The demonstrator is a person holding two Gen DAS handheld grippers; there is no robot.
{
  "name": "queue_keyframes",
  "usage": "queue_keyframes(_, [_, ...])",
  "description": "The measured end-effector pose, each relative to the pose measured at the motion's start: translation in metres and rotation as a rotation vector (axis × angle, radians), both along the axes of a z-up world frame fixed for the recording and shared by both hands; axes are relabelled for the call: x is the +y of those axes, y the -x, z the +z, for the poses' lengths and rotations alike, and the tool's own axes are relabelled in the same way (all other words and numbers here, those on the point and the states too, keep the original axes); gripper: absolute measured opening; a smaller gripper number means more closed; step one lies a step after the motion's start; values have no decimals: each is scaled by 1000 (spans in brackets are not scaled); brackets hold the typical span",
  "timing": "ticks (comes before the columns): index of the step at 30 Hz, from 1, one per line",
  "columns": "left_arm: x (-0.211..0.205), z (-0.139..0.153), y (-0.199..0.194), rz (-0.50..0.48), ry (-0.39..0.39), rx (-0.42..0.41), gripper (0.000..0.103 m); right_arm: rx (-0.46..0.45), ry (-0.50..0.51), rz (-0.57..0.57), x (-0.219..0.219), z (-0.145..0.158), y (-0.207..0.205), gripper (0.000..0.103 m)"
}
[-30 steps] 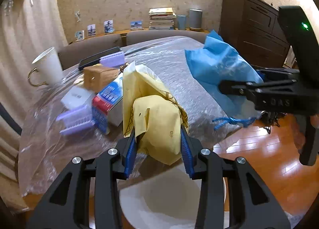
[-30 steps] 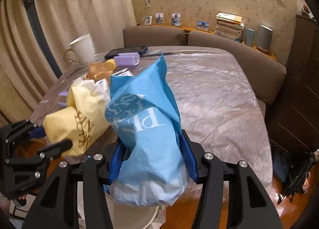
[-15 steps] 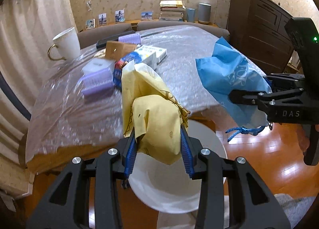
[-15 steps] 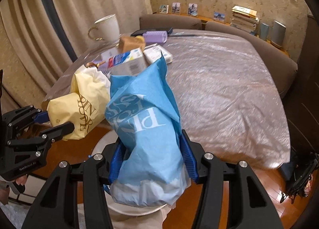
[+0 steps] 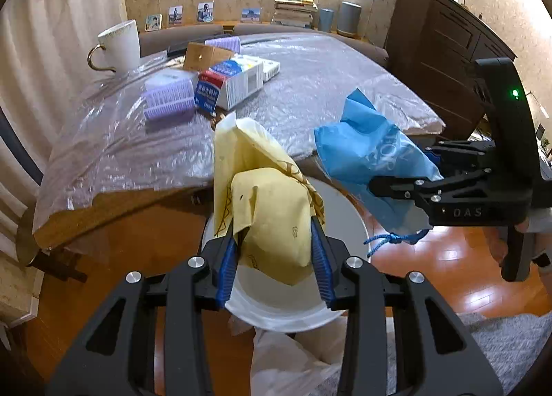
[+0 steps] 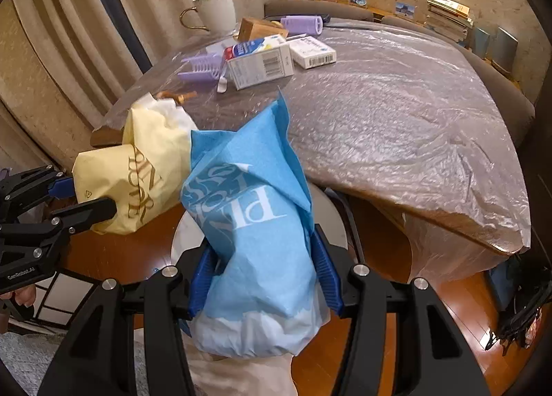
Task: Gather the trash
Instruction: 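Carry both bags over the white trash bin beside the table, then open both tools to drop the bags into the bin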
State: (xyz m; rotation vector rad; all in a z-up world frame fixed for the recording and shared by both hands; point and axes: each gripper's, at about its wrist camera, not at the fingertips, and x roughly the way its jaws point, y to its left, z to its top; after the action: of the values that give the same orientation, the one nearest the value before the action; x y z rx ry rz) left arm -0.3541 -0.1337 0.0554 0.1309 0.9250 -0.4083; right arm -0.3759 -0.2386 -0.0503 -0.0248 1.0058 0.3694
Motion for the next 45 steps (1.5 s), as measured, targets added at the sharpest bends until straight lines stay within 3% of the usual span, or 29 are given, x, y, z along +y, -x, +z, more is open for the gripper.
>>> queue_keyframes(12, [-9, -42, -8, -5, 27, 112, 37, 88, 7, 35, 11, -43, -8, 52])
queue_keyframes(18, [-13, -60, -13, -6, 5, 148, 36, 124, 11, 31, 12, -61, -16, 51])
queue_keyframes(35, [-15, -90, -22, -35, -22, 199, 34, 184, 31, 40, 26, -98, -34, 51])
queue_keyframes(45, [-17, -104, -34, -48, -38, 221, 33, 194, 62, 11, 30, -104, -36, 51])
